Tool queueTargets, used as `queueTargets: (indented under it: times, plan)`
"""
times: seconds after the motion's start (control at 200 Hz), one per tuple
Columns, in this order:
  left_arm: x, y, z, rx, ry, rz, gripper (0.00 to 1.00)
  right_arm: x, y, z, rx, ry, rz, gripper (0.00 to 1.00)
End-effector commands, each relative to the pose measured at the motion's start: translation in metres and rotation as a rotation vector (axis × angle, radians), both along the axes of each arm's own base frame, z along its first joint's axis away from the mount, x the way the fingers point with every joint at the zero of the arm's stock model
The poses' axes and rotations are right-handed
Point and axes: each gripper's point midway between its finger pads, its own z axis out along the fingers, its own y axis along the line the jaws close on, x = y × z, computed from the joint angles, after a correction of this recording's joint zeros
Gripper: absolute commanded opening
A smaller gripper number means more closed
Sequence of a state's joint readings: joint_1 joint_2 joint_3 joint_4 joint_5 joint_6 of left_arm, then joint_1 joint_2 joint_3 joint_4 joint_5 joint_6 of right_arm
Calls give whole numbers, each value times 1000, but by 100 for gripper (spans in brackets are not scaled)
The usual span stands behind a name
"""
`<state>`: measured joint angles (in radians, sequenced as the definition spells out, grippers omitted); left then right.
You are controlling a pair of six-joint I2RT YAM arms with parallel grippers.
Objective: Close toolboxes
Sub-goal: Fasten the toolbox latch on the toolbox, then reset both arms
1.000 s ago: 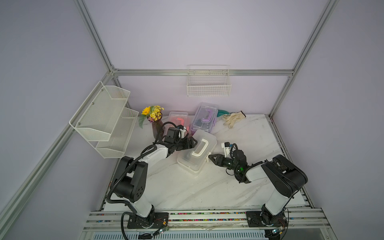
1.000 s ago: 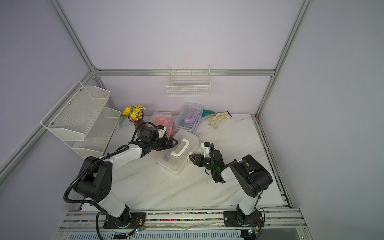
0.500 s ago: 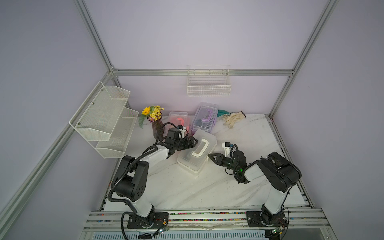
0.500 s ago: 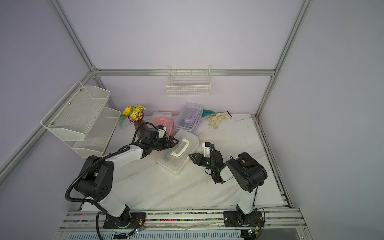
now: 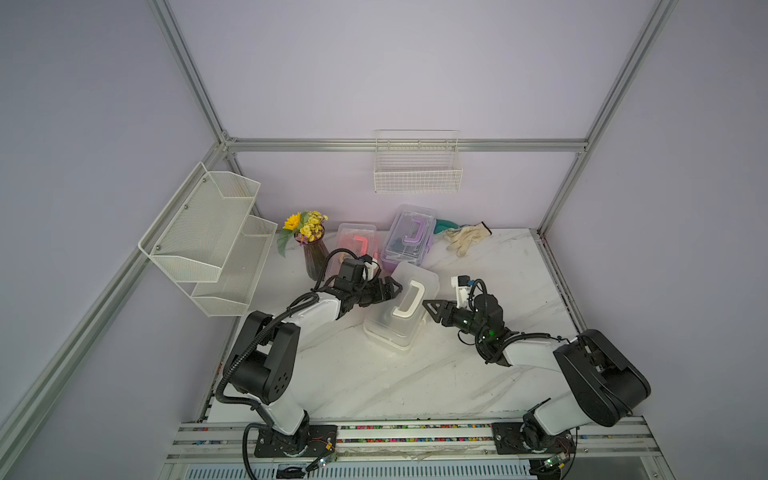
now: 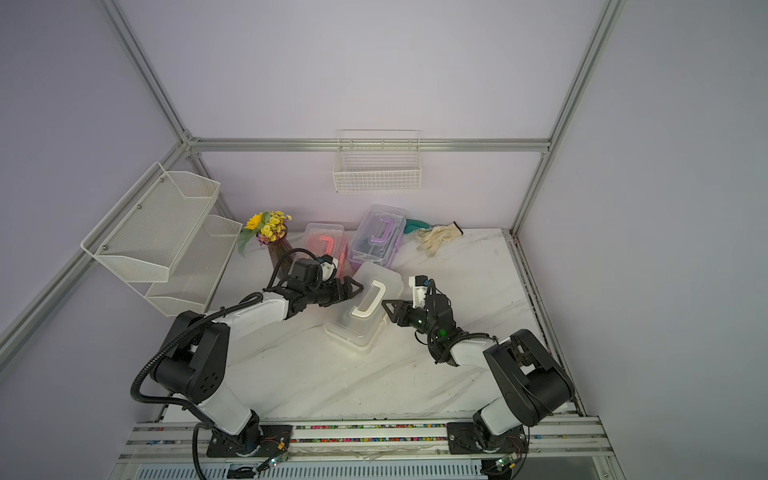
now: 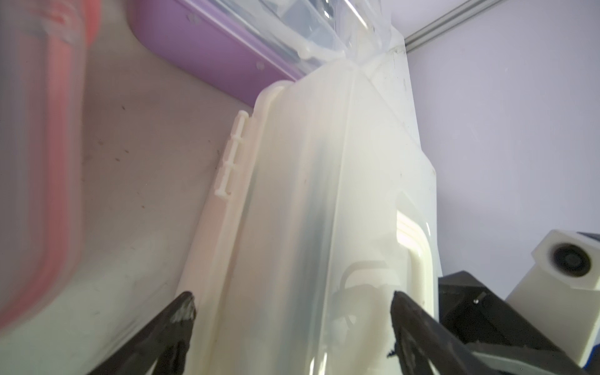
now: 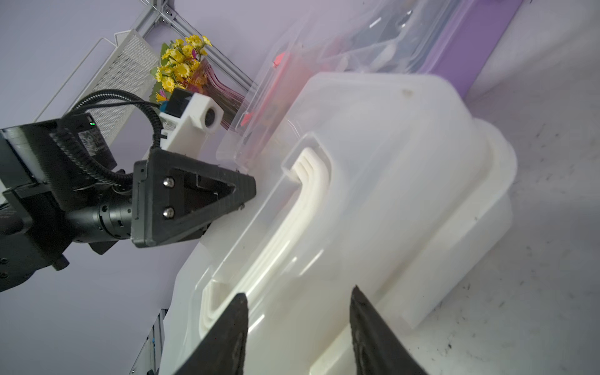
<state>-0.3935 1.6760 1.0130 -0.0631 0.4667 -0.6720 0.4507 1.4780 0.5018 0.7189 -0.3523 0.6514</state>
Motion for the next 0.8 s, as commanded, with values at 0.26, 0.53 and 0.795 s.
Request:
queueTargets:
  times: [0.26, 0.53, 0.795]
  plan:
    - [5, 41, 51, 161, -107, 85, 100, 74, -125, 28, -448, -32, -480, 67]
    - [6, 154, 81, 614, -336, 454, 100, 114, -213, 13, -815, -41, -769, 75]
    - [-16, 251, 88, 986, -449, 784, 100, 107, -254, -16, -855, -92, -865, 76]
